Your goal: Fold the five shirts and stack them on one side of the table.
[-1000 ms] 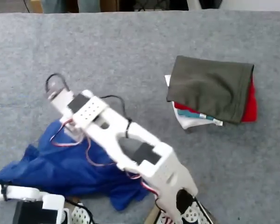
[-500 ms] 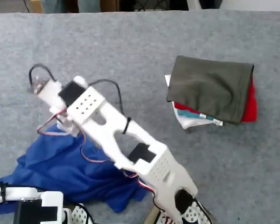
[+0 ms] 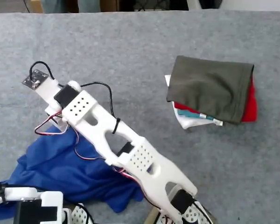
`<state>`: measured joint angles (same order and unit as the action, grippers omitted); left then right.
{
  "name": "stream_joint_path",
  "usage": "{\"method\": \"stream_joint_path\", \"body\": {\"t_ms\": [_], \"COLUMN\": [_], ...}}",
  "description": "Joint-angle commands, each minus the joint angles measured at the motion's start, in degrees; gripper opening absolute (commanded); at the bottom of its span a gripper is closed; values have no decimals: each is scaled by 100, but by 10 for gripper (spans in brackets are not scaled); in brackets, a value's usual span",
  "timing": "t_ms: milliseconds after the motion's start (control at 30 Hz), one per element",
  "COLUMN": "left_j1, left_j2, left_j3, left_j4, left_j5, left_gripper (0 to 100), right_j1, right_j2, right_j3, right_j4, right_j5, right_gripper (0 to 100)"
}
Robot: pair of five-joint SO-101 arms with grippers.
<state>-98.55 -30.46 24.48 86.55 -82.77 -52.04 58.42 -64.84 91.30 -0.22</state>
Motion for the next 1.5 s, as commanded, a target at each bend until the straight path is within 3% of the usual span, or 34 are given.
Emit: {"method": "stream_joint_path", "body": {"t_ms": [0,133,267,467,700,867,1000,1133,1300,1467], "left_j1": [-22,-31,-31,-22,13,611,1393,1701,1657,1684], "left_j2": [-176,-176,-176,-176,-132,-176,-176,-176,-123,-123], "left_j3": [-48,-31,-13,-13,-4,541,708,541,-48,-57], "left_j4": [35,35,35,18,44,44,44,79,325,492], "left_j5": [-686,-686,-686,-686,-677,-325,378,571,563,580], "left_gripper": [29,29,29,29,29,29,29,29,29,29], "right_j1": [-62,-62,-35,62,1187,1978,2338,2092,1231,633], "right_j2": [259,716,936,875,136,-690,-1332,-2062,-2800,-2598], "right_j3": [-716,-1147,-1138,-804,321,1596,2800,3890,4497,4488], "right_j4": [360,870,993,1002,1002,993,993,985,862,360], "right_j5": [-378,-607,-677,-721,-686,-501,-281,123,114,-404], "right_gripper": [261,221,12,14,13,13,13,14,32,247]}}
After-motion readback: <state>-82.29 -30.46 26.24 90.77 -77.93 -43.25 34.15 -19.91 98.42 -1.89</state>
